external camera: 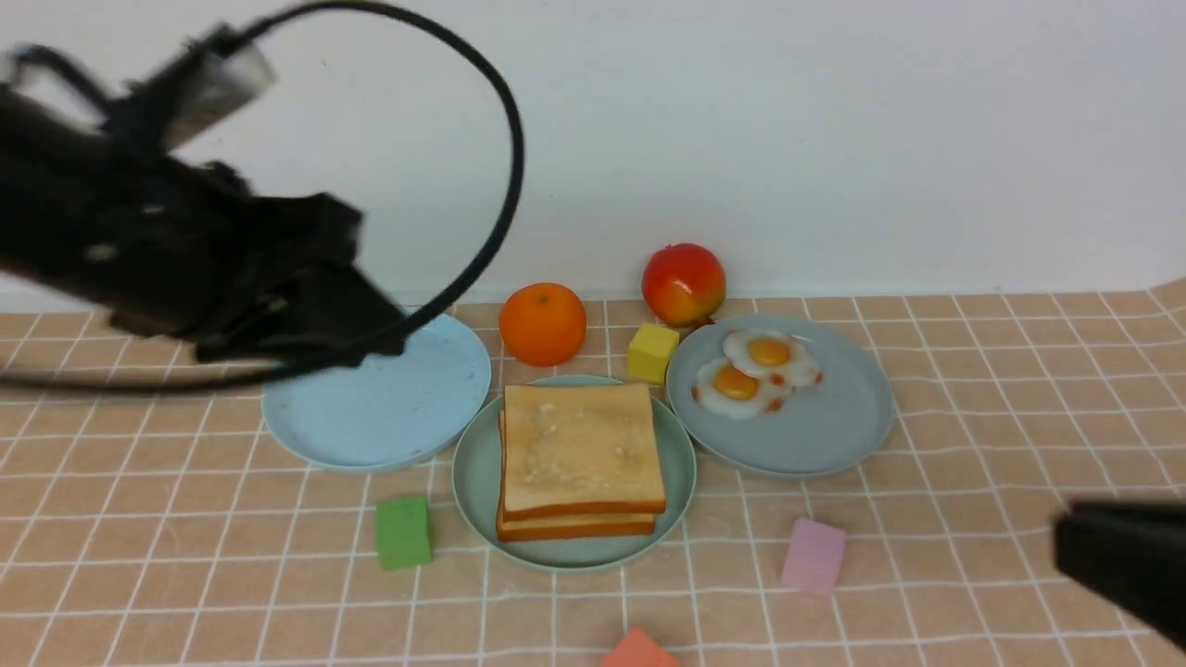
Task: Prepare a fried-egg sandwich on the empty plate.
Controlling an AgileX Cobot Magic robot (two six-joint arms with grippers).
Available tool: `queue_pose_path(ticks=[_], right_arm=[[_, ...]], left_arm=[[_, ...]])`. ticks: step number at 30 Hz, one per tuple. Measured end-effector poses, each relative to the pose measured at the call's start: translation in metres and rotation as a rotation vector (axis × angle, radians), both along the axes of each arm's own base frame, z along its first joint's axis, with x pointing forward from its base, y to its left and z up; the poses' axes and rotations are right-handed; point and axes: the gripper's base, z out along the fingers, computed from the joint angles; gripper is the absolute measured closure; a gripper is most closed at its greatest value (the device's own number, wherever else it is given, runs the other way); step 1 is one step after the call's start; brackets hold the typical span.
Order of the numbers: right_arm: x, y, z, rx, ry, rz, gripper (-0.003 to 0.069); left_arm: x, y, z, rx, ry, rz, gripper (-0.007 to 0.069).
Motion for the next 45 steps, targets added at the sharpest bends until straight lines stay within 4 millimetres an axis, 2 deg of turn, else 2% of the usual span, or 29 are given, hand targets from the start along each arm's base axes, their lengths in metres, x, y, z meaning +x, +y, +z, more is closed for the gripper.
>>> queue_pose_path(ticks=[2,3,4,5,7,11,13,14,18,23,36,39,41,45], right_arm=[[-0.014,-0.006,-0.008,0.021,-0.054,-0.019,0.0560],[-0.023,-0.010,-0.020,0.031,-0.088,-0.033,0.0558],[-0.025,-0.011,-0.019,0.034,-0.100,-0.035,0.0558],[-0.035,-0.016,-0.030,0.043,-0.148,-0.047,0.0555],[-0.044,-0.020,-0.038,0.046,-0.189,-0.051,0.0553],[-0.058,-0.026,-0.045,0.045,-0.282,-0.064,0.0552],[-0.060,-0.028,-0.046,0.040,-0.314,-0.074,0.0550],[-0.062,-0.030,-0.046,0.038,-0.350,-0.089,0.0547],[-0.064,-0.032,-0.046,0.025,-0.379,-0.098,0.0543],[-0.064,-0.032,-0.046,0.025,-0.379,-0.098,0.0535],[-0.064,-0.031,-0.046,0.025,-0.376,-0.096,0.0521],[-0.064,-0.031,-0.046,0.025,-0.376,-0.096,0.0519],[-0.064,-0.031,-0.046,0.025,-0.376,-0.095,0.0514],[-0.064,-0.031,-0.046,0.025,-0.376,-0.095,0.0511]], left_arm=[[-0.028,0.003,0.004,0.005,0.010,-0.022,0.0500],[-0.054,0.006,0.007,0.010,-0.004,-0.032,0.0545],[-0.054,0.007,0.004,0.012,0.007,-0.033,0.0550],[-0.080,0.010,0.001,0.012,0.001,-0.030,0.0592],[-0.108,0.014,-0.005,0.002,-0.007,-0.009,0.0638],[-0.158,0.021,-0.021,-0.039,-0.037,0.035,0.0638],[-0.166,0.022,-0.026,-0.045,-0.045,0.043,0.0638],[-0.179,0.025,-0.034,-0.044,-0.075,0.052,0.0638],[-0.187,0.030,-0.036,-0.011,-0.184,0.083,0.0638],[-0.185,0.034,-0.030,-0.010,-0.295,0.124,0.0638],[-0.185,0.034,-0.029,-0.010,-0.315,0.132,0.0638],[-0.193,0.036,-0.031,-0.021,-0.362,0.143,0.0638],[-0.214,0.040,-0.035,-0.041,-0.480,0.157,0.0638],[-0.227,0.048,-0.053,-0.009,-0.664,0.211,0.0638]])
